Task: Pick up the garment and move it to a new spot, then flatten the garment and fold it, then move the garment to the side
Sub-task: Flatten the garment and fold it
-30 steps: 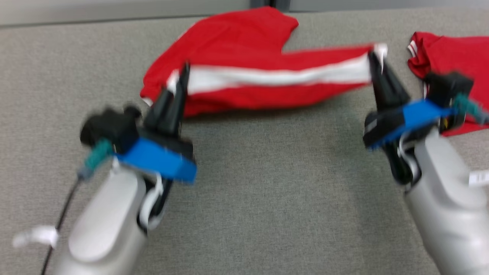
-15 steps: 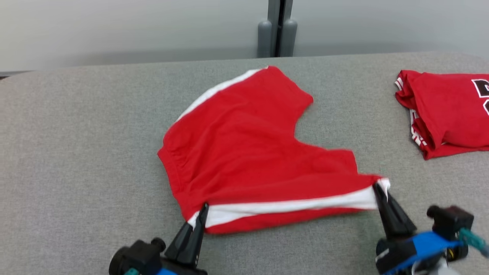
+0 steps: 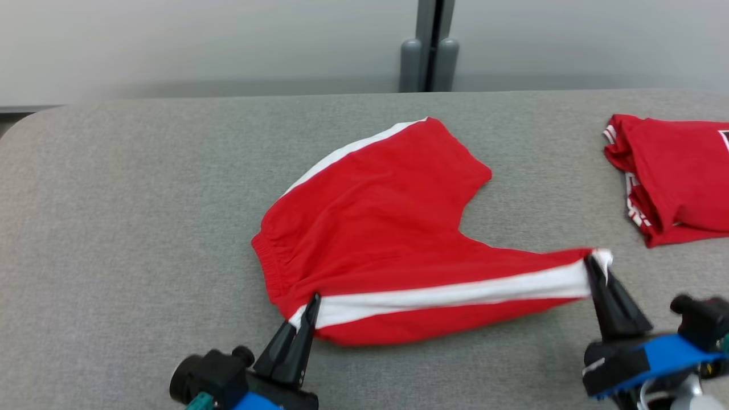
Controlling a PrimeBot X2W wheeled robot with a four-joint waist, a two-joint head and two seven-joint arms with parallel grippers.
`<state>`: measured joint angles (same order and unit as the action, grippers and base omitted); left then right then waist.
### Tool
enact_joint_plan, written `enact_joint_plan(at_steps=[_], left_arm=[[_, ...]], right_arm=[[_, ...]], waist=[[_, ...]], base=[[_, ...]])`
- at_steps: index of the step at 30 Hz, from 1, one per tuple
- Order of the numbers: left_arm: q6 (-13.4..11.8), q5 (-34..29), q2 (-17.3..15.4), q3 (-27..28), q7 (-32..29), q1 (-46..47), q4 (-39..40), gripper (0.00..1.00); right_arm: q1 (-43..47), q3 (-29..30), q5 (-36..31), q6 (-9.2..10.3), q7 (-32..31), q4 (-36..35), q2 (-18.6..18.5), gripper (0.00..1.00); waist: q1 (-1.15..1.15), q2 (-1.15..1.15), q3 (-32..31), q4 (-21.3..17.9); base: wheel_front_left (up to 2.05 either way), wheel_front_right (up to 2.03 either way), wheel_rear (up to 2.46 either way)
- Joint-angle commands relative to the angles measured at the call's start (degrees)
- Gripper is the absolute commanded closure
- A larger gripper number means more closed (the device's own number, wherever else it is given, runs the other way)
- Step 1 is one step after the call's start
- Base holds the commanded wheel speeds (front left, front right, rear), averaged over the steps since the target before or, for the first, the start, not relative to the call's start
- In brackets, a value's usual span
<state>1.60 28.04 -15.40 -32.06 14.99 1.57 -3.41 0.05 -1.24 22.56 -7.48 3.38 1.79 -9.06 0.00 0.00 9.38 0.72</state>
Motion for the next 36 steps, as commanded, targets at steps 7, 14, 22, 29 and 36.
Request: enact_joint_plan(at_steps=[7,14,22,29,36], left_arm=[[1.62,-0.68,2.32,1.33,0.26,7.95,-3.31,1.00],[3.43,-1.33,6.06,3.74,0.25,16.40,-7.86,1.00],[5.07,-2.18,9.69,6.81,0.27,26.50,-14.05,1.00],[5.70,-3.37,11.25,9.22,0.26,31.47,-18.31,1.00],[5.95,-4.21,11.95,9.14,0.27,33.66,-22.33,0.49]], right_arm=[[-11.57,0.32,-2.41,-0.03,-1.84,2.22,-0.81,1.00],[-26.41,-0.46,-5.27,-0.03,-4.72,9.65,-3.02,1.00],[-43.59,-3.56,-7.61,-0.03,-5.30,21.27,-4.82,1.00],[-54.79,-4.81,-10.07,-0.03,-3.38,34.26,-4.53,1.00],[-61.14,-6.75,-11.03,-0.03,-1.83,45.36,-3.29,0.00]], waist=[[0.00,0.00,3.24,3.92],[0.00,0.00,8.62,7.80],[0.00,0.00,16.04,11.44],[0.00,0.00,20.15,12.78],[0.00,0.00,21.16,12.91]], base=[[0.00,0.00,0.00],[0.00,0.00,0.00],[0.00,0.00,0.00],[0.00,0.00,0.00],[0.00,0.00,0.00]])
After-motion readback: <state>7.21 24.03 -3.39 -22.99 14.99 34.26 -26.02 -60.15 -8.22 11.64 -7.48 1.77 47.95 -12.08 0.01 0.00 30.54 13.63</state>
